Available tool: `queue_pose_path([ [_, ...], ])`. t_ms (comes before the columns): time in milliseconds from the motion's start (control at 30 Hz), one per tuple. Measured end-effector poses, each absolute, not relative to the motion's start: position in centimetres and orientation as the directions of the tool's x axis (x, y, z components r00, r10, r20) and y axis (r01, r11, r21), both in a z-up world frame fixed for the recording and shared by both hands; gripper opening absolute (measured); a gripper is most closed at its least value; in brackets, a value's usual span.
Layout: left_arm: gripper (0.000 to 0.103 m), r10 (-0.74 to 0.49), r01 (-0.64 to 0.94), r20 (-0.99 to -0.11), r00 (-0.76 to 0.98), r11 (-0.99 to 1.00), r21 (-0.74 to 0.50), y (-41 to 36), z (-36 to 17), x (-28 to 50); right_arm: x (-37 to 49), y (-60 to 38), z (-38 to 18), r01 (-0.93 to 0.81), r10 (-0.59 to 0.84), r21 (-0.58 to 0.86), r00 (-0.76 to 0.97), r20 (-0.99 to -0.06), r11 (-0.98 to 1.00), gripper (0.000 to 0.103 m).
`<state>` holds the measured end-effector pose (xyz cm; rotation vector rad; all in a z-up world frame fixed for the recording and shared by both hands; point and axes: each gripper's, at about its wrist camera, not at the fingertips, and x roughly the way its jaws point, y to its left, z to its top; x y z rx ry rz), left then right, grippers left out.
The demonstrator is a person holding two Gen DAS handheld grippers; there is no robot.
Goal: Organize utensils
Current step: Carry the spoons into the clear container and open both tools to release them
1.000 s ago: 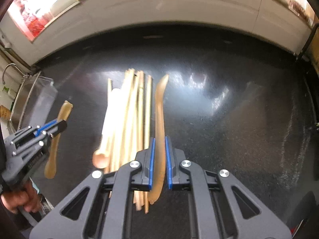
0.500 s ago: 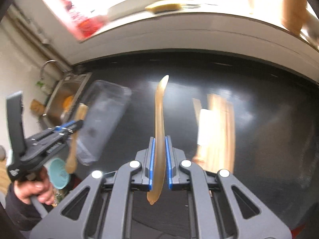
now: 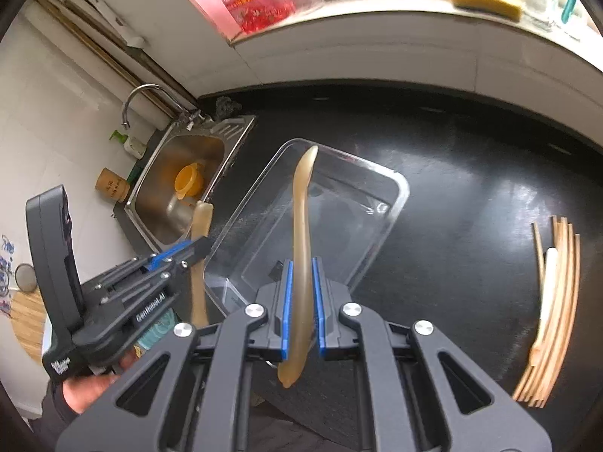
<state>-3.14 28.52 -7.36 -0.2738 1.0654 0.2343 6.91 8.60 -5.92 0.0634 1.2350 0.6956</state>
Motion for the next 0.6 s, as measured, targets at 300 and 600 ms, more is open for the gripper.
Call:
queue_pose_path([
  [300,0.011,0.038,-0.303,-0.904,0.427,0.947,-0.103,30.0,-10.8,-0.8,8.4,11.7,-9.4,-0.447,0.451,0.348,0.145,-0.881,0.824,0.011],
  [600,0.011,0.014,-0.296,-0.919,0.394,0.949,-0.112,30.5,-13.3,0.8,10.2,14.0,-11.9,-0.436,0.427,0.340,0.116,-0.897,0.833,0.011],
])
